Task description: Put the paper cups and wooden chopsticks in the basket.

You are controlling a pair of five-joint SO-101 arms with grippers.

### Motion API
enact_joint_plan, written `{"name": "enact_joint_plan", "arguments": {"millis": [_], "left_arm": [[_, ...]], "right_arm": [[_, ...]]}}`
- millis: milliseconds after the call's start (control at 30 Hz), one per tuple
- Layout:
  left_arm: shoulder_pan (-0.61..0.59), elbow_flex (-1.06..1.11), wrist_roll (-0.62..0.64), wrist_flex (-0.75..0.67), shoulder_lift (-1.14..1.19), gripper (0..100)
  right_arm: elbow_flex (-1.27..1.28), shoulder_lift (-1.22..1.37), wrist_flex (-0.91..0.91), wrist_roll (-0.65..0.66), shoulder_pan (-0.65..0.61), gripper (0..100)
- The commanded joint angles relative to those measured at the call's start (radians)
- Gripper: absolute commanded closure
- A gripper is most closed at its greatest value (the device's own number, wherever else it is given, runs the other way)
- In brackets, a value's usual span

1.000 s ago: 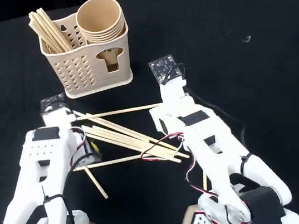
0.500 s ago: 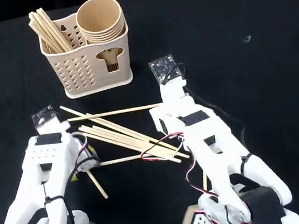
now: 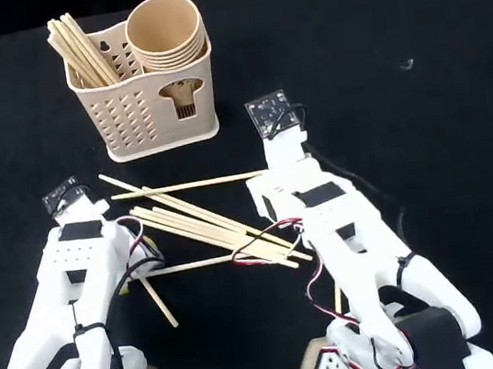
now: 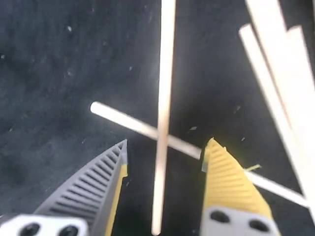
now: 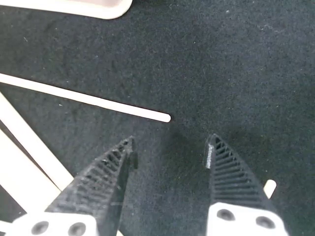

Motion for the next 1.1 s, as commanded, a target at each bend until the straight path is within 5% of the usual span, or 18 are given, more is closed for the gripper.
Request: {"name": "enact_joint_plan", "arguments": {"millis": [0,867,1067], "left_arm": [[-0.007,-0.016,0.032,-0.031,-0.003,75],[-0.010,0.031,0.032,-0.040,-0.003,75],[-0.111,0.094,0.026,-0.184,-0.003,75]], "right_arm": [[-0.012,-0.041,-0.018,0.002,0.015,76.9],[-0.012,-0.041,-0.018,0.002,0.018,76.9],[-0.012,-0.041,-0.018,0.002,0.018,76.9]]}}
